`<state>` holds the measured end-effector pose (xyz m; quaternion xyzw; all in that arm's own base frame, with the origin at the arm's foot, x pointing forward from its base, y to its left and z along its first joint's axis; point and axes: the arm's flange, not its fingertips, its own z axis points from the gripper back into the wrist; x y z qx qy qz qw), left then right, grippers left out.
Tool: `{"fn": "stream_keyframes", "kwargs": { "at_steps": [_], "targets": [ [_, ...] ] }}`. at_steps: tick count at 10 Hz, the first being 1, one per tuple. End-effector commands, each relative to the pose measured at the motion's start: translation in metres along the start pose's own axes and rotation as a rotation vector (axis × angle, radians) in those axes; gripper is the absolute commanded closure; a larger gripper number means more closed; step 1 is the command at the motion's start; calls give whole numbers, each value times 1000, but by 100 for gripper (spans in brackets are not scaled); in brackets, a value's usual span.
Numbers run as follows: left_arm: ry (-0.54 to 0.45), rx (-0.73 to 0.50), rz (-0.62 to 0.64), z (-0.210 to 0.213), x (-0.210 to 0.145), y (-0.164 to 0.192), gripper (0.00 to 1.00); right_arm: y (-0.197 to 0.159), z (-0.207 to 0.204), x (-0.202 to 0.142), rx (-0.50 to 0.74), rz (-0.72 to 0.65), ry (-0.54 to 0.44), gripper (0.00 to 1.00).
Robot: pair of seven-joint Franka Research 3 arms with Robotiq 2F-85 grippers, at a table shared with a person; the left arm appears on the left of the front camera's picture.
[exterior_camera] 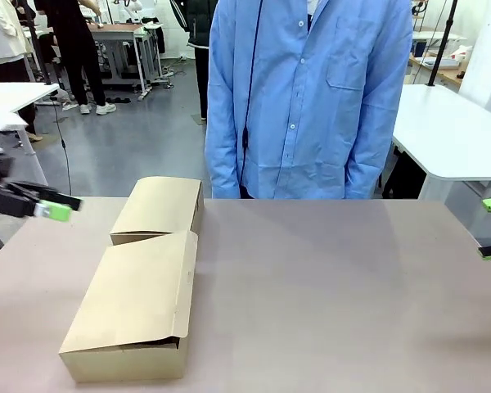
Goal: Place items inside the box.
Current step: Close the lid of the Mailer Box closest to the robot.
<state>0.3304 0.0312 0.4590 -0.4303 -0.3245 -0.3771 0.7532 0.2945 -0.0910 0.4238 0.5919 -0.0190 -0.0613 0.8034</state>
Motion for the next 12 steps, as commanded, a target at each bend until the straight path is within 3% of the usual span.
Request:
{"fn": "stream_keyframes", "kwargs": {
  "at_steps": [1, 2, 4, 5, 12],
  "targets": [
    [-128, 19, 558, 9, -47, -42, 0, 4, 1, 1, 11, -4, -8, 0],
    [-174, -14, 712, 28, -45, -20, 0, 4, 1, 1, 11, -4, -8, 0],
    [-120, -102, 970, 51, -58, 20, 0, 4, 1, 1, 11, -4, -8, 0],
    [-34, 17, 512, 47, -37, 4, 0, 4, 1, 1, 11, -4, -8, 0],
    [-34, 17, 512, 47, -37, 4, 0, 4, 1, 1, 11, -4, -8, 0]
  ]
}}
